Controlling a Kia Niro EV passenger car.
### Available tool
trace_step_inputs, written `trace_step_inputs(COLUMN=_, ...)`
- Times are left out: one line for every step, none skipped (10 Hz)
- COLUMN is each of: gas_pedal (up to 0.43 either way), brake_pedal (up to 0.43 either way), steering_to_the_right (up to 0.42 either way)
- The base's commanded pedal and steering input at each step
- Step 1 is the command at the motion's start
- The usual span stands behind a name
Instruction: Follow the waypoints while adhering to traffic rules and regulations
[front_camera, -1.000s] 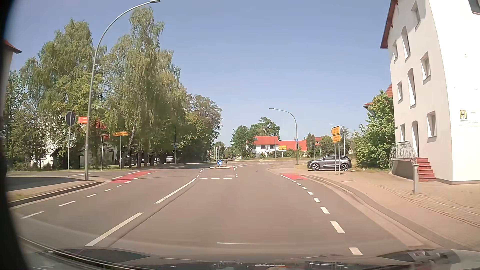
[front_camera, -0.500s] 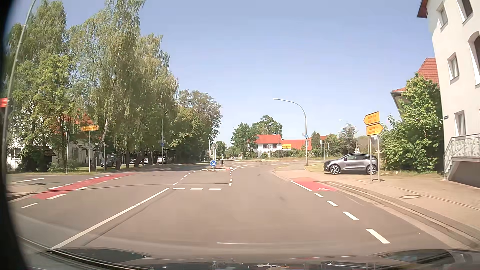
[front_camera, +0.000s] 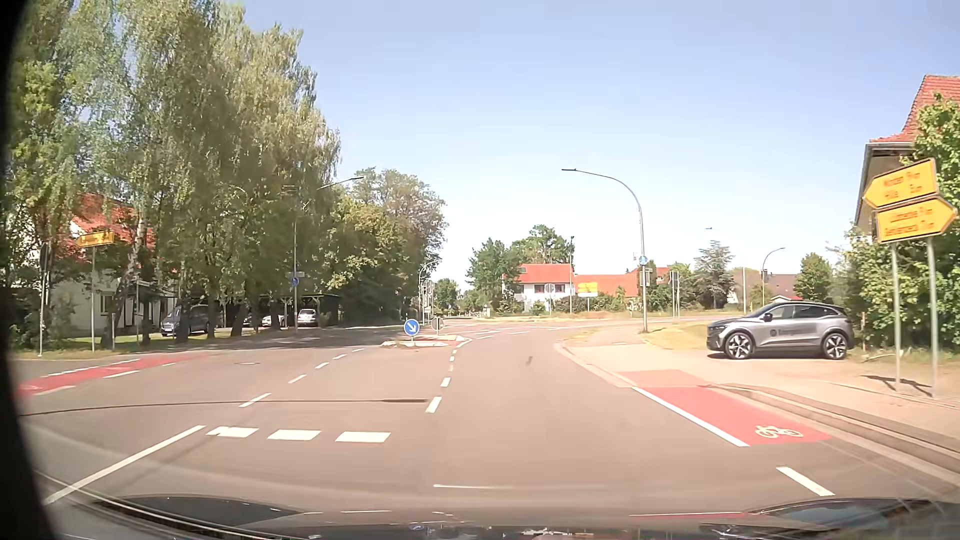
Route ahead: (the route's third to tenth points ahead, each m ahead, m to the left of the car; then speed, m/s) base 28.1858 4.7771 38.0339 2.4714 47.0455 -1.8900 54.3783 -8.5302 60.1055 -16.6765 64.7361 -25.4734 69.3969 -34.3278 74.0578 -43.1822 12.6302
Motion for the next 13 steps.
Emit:
trace_step_inputs(gas_pedal=0.0, brake_pedal=0.0, steering_to_the_right=-0.012)
trace_step_inputs(gas_pedal=0.008, brake_pedal=0.0, steering_to_the_right=-0.012)
trace_step_inputs(gas_pedal=0.008, brake_pedal=0.0, steering_to_the_right=-0.012)
trace_step_inputs(gas_pedal=0.008, brake_pedal=0.0, steering_to_the_right=-0.012)
trace_step_inputs(gas_pedal=0.008, brake_pedal=0.0, steering_to_the_right=-0.011)
trace_step_inputs(gas_pedal=0.02, brake_pedal=0.0, steering_to_the_right=-0.009)
trace_step_inputs(gas_pedal=0.028, brake_pedal=0.0, steering_to_the_right=-0.006)
trace_step_inputs(gas_pedal=0.028, brake_pedal=0.0, steering_to_the_right=-0.004)
trace_step_inputs(gas_pedal=0.028, brake_pedal=0.0, steering_to_the_right=0.0)
trace_step_inputs(gas_pedal=0.028, brake_pedal=0.0, steering_to_the_right=0.004)
trace_step_inputs(gas_pedal=0.028, brake_pedal=0.0, steering_to_the_right=0.01)
trace_step_inputs(gas_pedal=0.028, brake_pedal=0.0, steering_to_the_right=0.016)
trace_step_inputs(gas_pedal=0.028, brake_pedal=0.0, steering_to_the_right=0.026)
